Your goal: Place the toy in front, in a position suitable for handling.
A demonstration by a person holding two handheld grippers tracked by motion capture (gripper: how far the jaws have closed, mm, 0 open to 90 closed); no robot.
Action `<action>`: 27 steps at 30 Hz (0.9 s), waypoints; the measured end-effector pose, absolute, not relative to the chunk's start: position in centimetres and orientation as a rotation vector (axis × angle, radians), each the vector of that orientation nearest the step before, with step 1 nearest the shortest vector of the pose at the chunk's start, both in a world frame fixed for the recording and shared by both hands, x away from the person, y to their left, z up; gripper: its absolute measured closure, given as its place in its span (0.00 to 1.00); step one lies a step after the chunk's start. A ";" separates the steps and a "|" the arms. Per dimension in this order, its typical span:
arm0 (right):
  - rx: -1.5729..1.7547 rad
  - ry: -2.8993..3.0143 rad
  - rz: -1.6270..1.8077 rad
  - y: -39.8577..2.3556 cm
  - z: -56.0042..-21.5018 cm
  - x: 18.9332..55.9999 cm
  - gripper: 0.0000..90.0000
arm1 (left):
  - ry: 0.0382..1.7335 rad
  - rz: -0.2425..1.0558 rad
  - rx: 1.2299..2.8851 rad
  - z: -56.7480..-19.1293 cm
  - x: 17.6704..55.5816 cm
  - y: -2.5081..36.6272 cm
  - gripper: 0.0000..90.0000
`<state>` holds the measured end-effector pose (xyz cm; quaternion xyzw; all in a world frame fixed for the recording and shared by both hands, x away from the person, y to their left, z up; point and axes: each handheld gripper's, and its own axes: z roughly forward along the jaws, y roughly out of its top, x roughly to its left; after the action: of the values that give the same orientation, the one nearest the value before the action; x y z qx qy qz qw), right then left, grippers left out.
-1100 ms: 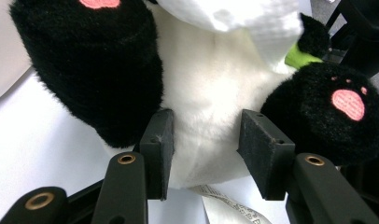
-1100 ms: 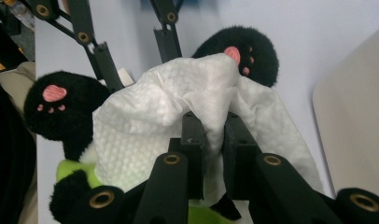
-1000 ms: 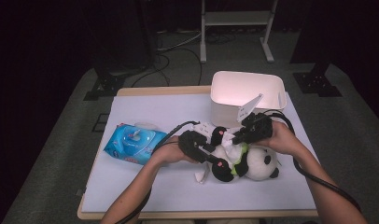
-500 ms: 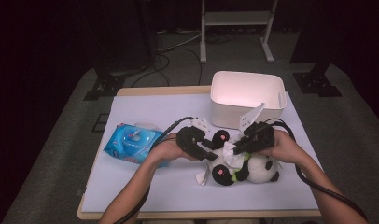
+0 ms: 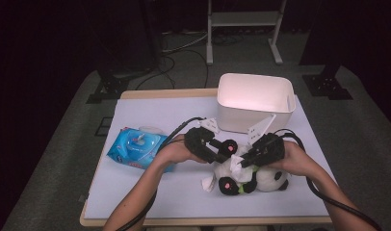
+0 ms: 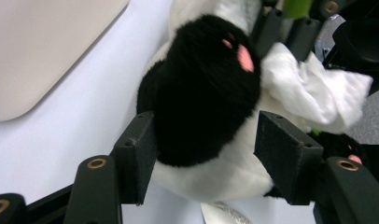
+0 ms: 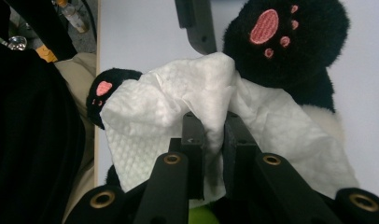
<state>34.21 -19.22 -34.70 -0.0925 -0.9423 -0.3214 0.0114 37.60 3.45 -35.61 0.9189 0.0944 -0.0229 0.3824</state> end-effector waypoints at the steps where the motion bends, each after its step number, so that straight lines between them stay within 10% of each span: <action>1: -0.285 -2.939 -1.005 -19.2 -34.7 34.1 0.89 | 0.236 -0.058 2.346 -35.7 37.5 3.3 0.43; 27: -0.250 -2.982 -1.030 -18.7 -33.1 34.0 0.89 | 0.222 -0.040 2.296 -36.1 37.2 3.7 0.62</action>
<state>34.00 -18.73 -33.08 -0.0791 -0.9422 -0.3255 -0.0116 37.23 3.70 -36.14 0.9098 0.0880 -0.0160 0.4052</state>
